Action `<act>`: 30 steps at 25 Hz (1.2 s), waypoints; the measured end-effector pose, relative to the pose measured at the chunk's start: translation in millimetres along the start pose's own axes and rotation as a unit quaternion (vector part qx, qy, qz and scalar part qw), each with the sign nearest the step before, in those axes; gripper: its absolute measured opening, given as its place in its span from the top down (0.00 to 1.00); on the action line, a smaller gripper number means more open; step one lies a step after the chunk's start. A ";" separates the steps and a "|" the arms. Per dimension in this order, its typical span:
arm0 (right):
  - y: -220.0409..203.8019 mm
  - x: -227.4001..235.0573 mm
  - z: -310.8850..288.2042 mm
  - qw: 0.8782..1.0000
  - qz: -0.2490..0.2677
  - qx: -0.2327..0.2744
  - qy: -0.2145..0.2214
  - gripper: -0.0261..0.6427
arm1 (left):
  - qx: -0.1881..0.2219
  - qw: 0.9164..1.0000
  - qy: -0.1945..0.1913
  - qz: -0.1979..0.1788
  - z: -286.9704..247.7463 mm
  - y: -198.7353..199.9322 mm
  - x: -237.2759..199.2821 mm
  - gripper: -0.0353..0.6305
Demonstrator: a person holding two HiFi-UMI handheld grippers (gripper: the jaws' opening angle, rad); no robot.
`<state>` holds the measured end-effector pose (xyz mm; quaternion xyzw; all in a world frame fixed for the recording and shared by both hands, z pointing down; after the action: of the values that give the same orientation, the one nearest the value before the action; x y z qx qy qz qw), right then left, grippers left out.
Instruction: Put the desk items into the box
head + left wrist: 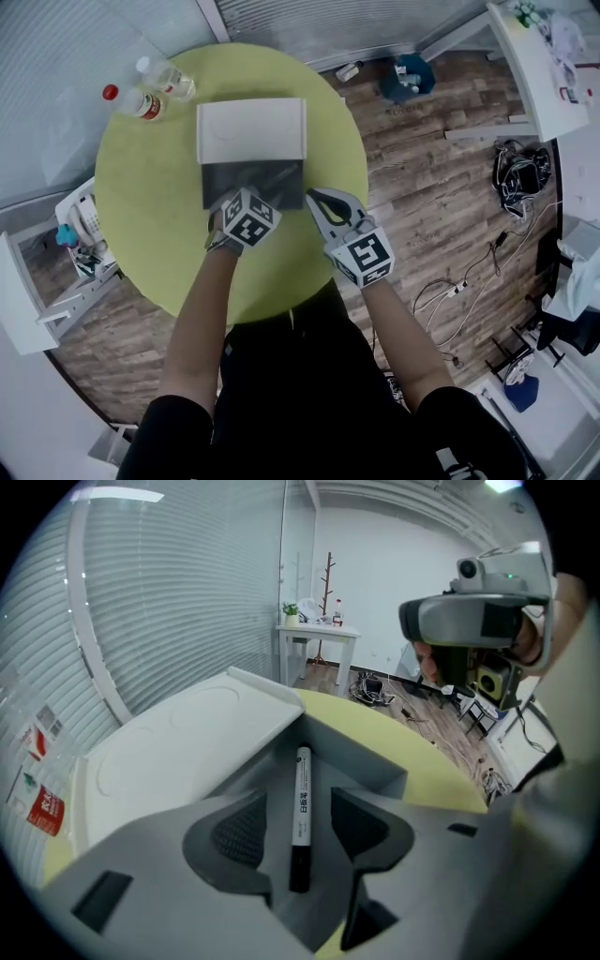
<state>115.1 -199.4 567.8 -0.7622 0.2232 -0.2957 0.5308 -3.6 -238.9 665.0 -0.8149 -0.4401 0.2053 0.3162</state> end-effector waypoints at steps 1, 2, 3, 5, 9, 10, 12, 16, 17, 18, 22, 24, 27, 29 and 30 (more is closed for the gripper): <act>3.5 -1.7 -0.3 1.000 0.000 0.002 0.004 0.93 | 0.006 1.000 0.004 -0.001 8.8 3.3 -0.6 0.63; 7.2 -3.9 -0.5 1.000 0.000 0.005 0.008 0.93 | 0.013 1.000 0.007 -0.002 18.7 7.1 -0.6 0.63; 11.1 -6.5 -0.6 1.000 0.000 0.009 0.013 0.93 | 0.023 1.000 0.009 0.000 29.4 11.4 0.2 0.63; 19.3 -12.5 -1.2 1.000 0.001 0.015 0.021 0.93 | 0.050 0.999 0.010 0.007 52.3 20.6 3.9 0.63; 38.3 -29.7 -3.6 0.998 -0.019 0.037 0.044 0.93 | 0.118 0.993 0.017 0.003 99.2 41.1 12.7 0.69; 42.4 -36.0 -4.3 0.998 -0.025 0.040 0.052 0.93 | 0.135 0.991 0.017 0.006 111.0 44.8 14.6 0.72; 49.7 -49.4 -5.1 0.996 -0.030 0.044 0.066 0.93 | 0.166 0.986 0.021 0.016 134.5 50.0 17.9 0.77; 70.4 -82.5 -8.2 0.994 -0.005 0.049 0.093 0.93 | 0.217 0.975 0.051 0.020 183.8 57.0 22.2 0.91; 76.3 -92.6 -7.3 0.994 0.003 0.050 0.101 0.93 | 0.230 0.971 0.059 0.020 196.9 58.4 24.6 0.92; 82.5 -102.4 -5.1 0.993 0.010 0.052 0.108 0.93 | 0.244 0.967 0.066 0.023 210.0 59.9 27.7 0.93; 116.2 -140.3 5.8 0.988 0.038 0.079 0.126 0.93 | 0.303 0.949 0.079 0.041 262.4 68.2 40.9 0.93; 133.5 -157.6 7.7 0.985 0.053 0.091 0.134 0.93 | 0.322 0.942 0.090 0.035 287.0 70.9 43.7 0.93; 158.5 -178.8 14.4 0.980 0.065 0.114 0.148 0.93 | 0.349 0.931 0.105 0.025 320.2 80.7 51.8 0.93; 173.1 -191.1 20.6 0.978 0.068 0.127 0.153 0.93 | 0.375 0.920 0.115 0.017 340.3 87.8 58.2 0.93; 179.4 -196.6 23.0 0.977 0.071 0.131 0.154 0.93 | 0.388 0.913 0.122 0.013 349.5 89.7 60.7 0.93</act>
<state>-16.5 -115.6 350.9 -0.6137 0.3153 -0.3975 0.6050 -133.1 -107.6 349.0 -0.6524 -0.2734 0.2630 0.6561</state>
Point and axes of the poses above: the fingertips, and each gripper's own axes: z backward along the fingers, x to its right, y out of its top, the point moved 6 cm from there along z, backward along the fingers, and after that the axes turned 12 degrees about x, right-handed, at the moved point
